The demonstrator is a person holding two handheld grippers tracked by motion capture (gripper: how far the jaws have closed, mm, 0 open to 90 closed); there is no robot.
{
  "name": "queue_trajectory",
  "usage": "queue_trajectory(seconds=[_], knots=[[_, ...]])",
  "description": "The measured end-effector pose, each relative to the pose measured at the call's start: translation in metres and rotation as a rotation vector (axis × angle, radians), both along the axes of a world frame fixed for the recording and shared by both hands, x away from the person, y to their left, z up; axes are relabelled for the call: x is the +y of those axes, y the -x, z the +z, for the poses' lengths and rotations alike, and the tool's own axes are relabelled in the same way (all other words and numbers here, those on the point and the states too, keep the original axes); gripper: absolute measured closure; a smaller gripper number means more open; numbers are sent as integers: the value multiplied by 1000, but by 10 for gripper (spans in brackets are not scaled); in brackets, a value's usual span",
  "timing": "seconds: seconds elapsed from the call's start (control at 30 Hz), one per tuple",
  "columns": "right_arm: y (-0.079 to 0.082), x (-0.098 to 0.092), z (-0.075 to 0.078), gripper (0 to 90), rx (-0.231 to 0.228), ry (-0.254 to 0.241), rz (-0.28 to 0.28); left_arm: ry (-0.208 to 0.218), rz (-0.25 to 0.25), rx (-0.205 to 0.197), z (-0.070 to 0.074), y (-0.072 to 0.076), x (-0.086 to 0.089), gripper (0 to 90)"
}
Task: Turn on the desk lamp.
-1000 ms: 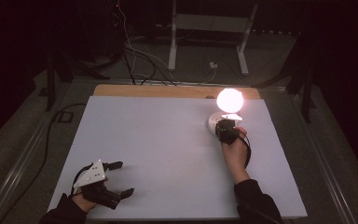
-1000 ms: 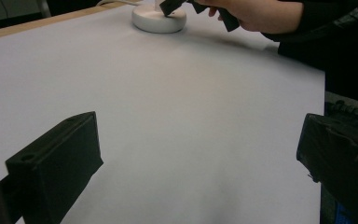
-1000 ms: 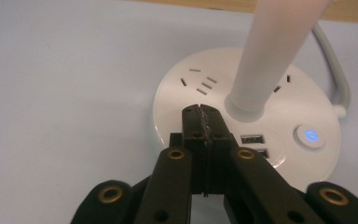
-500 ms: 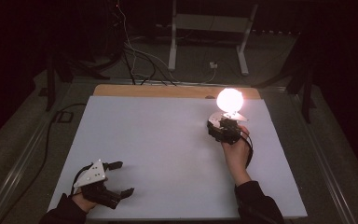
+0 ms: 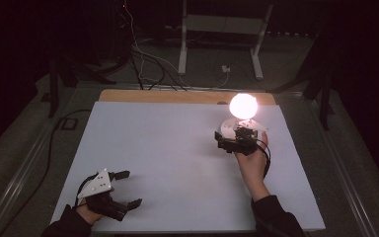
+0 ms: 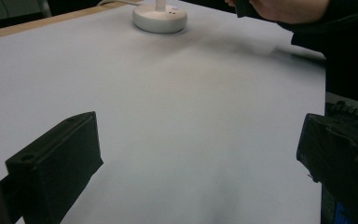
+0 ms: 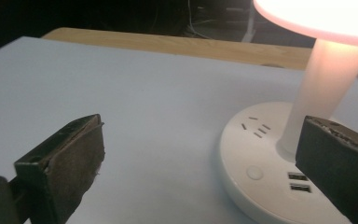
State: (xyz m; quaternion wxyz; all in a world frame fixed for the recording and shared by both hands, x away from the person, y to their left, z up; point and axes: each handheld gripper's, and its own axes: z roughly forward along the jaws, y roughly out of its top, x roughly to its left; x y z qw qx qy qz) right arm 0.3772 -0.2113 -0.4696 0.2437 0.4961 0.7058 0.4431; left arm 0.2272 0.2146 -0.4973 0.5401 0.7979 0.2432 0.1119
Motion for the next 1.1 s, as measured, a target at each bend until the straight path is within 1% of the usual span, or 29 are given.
queue_trajectory(seconds=[0.03,0.1,0.13,0.17,0.2,0.33,0.37,0.4,0.47,0.53,0.63,0.67,0.7,0.77,0.93,1.0,1.03,1.07,1.1], knots=[[0,0,0,11,0,0,0,0,-1,0,0,0,0,2],[2,0,2,11,11,9,20,5,-1,0,0,0,0,2],[3,-1,3,11,38,9,49,6,-1,2,0,0,0,2],[3,-2,3,11,61,8,66,4,0,3,0,0,0,3],[3,-2,3,11,61,8,66,3,0,5,0,0,0,3],[8,-6,5,0,81,-1,112,6,0,3,0,0,0,2],[8,-6,5,0,81,-1,112,4,0,2,0,0,0,2],[11,-7,8,0,72,-5,127,4,-1,2,0,0,0,2],[13,-7,9,0,68,-4,136,8,0,4,0,-1,0,3],[18,-8,12,0,64,5,152,8,1,6,0,-1,0,2],[27,-10,17,0,62,13,196,7,1,6,0,-1,0,2],[27,-10,17,0,62,13,196,12,1,5,0,-1,0,2],[31,-12,19,0,59,18,223,12,2,6,0,-1,0,2],[35,-14,21,0,67,23,241,5,1,7,0,-1,0,2],[43,-19,23,0,65,28,260,3,3,8,-1,-1,0,2],[48,-24,23,0,48,33,274,2,3,8,-1,-1,0,2],[48,-24,23,0,48,33,274,5,3,8,-1,-1,0,2],[52,-26,23,0,33,38,286,7,2,9,-1,-1,0,2],[52,-26,23,0,33,38,286,5,3,8,-1,-1,0,2]])
